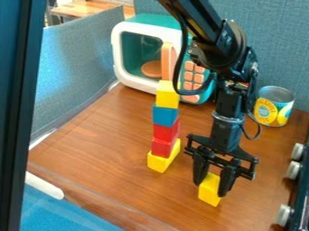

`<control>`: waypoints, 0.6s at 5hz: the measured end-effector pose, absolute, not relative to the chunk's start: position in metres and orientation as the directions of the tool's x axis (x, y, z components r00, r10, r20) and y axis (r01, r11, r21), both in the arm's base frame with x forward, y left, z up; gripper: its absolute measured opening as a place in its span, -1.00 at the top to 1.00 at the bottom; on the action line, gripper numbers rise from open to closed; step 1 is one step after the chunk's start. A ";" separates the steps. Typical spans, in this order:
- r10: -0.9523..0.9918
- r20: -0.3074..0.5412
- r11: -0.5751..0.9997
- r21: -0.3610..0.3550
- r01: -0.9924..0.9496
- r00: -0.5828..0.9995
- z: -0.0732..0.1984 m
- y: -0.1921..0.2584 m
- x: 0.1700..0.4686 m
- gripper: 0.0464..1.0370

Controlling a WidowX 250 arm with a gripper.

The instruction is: Put the yellow block on top of the tower

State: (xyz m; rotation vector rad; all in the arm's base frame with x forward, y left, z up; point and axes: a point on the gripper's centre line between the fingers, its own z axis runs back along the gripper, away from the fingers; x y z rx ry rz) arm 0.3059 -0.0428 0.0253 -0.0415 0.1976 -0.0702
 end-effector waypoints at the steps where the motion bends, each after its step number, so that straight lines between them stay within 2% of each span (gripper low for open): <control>1: -0.080 -0.202 0.996 -0.042 0.073 0.976 0.026 -0.043 0.305 0.02; 2: -0.184 -0.156 0.983 -0.018 0.183 0.971 0.060 -0.058 0.304 0.02; 3: -0.261 -0.031 0.965 -0.048 0.259 0.965 0.115 -0.076 0.305 0.02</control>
